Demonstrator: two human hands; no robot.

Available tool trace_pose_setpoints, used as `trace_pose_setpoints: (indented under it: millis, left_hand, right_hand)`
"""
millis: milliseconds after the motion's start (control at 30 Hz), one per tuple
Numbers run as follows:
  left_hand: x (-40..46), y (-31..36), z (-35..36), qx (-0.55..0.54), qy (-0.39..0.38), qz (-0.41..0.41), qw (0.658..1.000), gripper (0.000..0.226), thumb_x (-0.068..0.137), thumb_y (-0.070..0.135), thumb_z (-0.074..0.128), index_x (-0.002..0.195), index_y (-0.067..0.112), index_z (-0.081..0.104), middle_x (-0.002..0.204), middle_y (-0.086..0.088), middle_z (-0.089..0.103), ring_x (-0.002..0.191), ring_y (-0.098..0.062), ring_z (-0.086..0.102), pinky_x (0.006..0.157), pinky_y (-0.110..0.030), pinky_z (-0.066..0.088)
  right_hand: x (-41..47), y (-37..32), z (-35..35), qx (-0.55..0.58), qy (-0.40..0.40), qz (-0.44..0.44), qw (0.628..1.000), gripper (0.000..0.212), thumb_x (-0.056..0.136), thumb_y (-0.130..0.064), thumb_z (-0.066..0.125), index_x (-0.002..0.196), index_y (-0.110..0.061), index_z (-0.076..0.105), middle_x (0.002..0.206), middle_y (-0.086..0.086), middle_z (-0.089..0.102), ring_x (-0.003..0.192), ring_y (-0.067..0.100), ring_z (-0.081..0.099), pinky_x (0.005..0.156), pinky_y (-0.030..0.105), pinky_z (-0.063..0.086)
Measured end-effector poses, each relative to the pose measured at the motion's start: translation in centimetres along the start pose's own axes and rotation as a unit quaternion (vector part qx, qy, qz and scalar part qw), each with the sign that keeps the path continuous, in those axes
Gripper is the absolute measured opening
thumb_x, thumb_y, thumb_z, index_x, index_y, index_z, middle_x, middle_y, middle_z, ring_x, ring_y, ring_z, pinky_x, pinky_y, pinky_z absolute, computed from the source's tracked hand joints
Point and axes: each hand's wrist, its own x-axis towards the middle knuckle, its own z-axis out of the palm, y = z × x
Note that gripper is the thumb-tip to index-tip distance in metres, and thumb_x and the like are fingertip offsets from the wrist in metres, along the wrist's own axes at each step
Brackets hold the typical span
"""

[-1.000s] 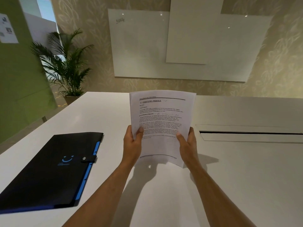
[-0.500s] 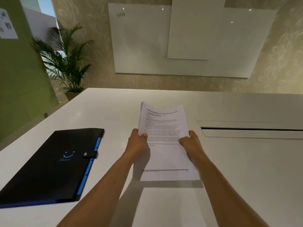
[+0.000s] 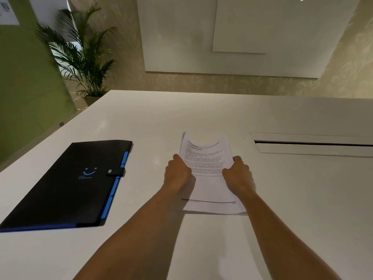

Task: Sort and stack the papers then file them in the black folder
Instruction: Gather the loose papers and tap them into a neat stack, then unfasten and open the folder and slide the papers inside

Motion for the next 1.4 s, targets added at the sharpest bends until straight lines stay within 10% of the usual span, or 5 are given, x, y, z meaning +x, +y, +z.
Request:
trace_pose_setpoints:
  millis: [367,700,1100,1400]
  left_hand:
    - [-0.3,-1.7,0.7,0.168,0.080,0.034,0.982,0.021,0.093,0.021,0.046,0.107,0.008,0.055,0.110,-0.009,0.054,0.099,-0.028,0.054,0.071,-0.033,0.035]
    - [-0.6,-5.2,-1.7,0.200,0.190,0.092,0.957,0.035,0.096,0.040,0.048,0.119,0.018,0.061,0.116,-0.003,0.059,0.104,-0.020,0.052,0.086,-0.033,0.040]
    - [0.5,-12.2,-13.0,0.242,0.215,0.010,0.946,0.025,0.085,0.014,0.055,0.107,0.008,0.062,0.117,-0.012,0.059,0.109,-0.030,0.053,0.098,-0.046,0.038]
    - [0.9,-18.6,-15.9,0.279,0.103,-0.022,0.955,0.049,0.100,0.021,0.035,0.149,0.017,0.029,0.159,-0.008,0.022,0.147,-0.027,0.010,0.115,-0.061,0.004]
  right_hand:
    - [-0.9,0.2,0.2,-0.070,0.032,-0.014,0.997,0.018,0.071,-0.030,0.052,0.085,-0.020,0.052,0.085,-0.001,0.055,0.061,0.014,0.047,0.050,0.026,0.029]
    - [-1.7,-2.5,0.9,-0.081,0.143,-0.047,0.985,0.051,0.077,-0.024,0.061,0.126,-0.012,0.055,0.121,0.015,0.056,0.109,0.037,0.049,0.090,0.050,0.039]
    - [-5.9,-13.7,10.9,0.008,-0.067,-0.284,0.957,0.041,0.090,-0.023,0.061,0.128,-0.008,0.060,0.132,0.013,0.058,0.122,0.030,0.048,0.100,0.038,0.037]
    - [-8.9,-18.1,18.5,-0.070,-0.118,-0.387,0.912,0.024,0.097,-0.021,0.052,0.111,-0.010,0.068,0.109,0.010,0.065,0.093,0.026,0.060,0.077,0.038,0.052]
